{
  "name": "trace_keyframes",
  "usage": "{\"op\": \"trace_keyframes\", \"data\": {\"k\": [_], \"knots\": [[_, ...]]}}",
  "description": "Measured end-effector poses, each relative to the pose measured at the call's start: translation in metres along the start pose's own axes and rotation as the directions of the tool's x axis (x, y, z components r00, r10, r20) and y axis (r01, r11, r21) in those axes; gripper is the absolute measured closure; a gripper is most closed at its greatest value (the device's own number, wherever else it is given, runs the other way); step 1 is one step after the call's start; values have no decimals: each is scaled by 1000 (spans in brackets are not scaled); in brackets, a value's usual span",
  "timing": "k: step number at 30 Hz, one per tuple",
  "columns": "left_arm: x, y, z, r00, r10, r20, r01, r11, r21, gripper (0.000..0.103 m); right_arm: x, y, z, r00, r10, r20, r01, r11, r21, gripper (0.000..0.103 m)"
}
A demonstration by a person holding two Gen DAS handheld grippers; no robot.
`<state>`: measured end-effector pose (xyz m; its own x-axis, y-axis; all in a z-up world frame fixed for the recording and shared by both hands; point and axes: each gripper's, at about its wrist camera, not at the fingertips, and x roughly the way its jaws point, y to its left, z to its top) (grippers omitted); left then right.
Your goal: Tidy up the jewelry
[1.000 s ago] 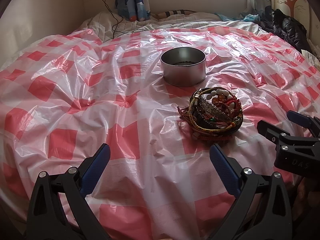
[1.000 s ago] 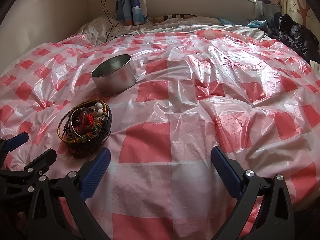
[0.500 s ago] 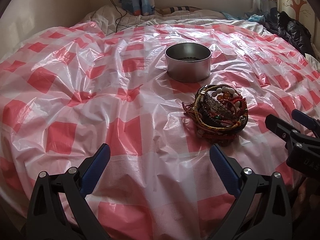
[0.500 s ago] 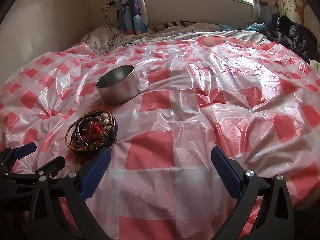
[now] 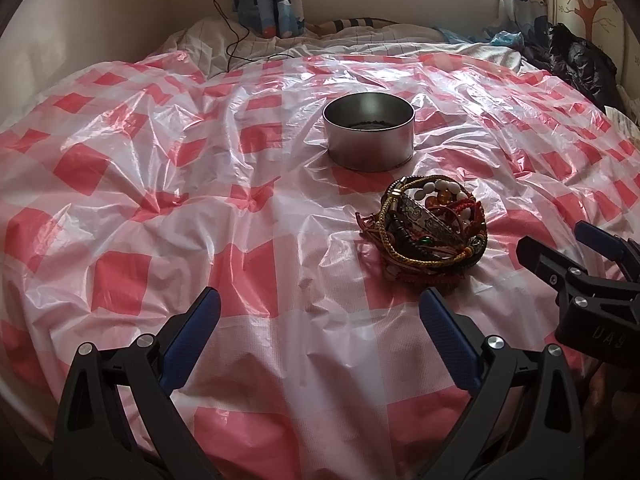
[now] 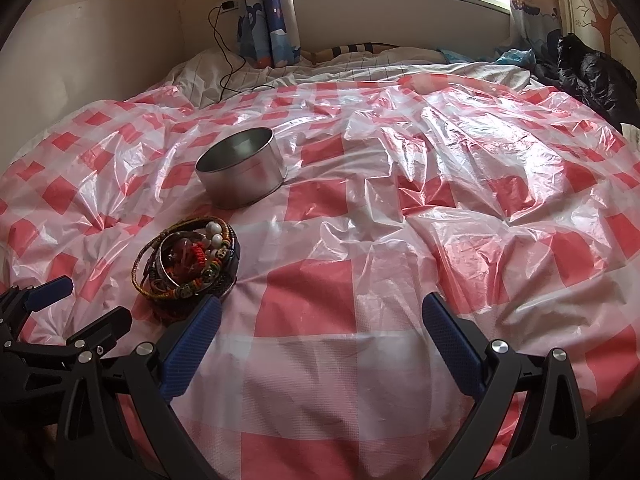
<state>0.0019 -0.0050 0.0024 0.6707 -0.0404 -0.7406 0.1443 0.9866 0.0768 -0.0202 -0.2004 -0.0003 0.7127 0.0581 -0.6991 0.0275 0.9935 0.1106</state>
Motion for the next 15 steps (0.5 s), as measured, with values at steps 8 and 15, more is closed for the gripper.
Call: {"op": "trace_keyframes", "data": {"k": [8, 15], "knots": [[0, 0, 0, 1000, 2, 1, -2, 1000, -2, 7, 0, 0, 0, 1000, 4, 3, -4, 1000, 2, 6], [-1, 1, 2, 1000, 0, -2, 0, 1000, -6, 7, 0, 0, 0, 1000, 4, 3, -4, 1000, 2, 6]]}}
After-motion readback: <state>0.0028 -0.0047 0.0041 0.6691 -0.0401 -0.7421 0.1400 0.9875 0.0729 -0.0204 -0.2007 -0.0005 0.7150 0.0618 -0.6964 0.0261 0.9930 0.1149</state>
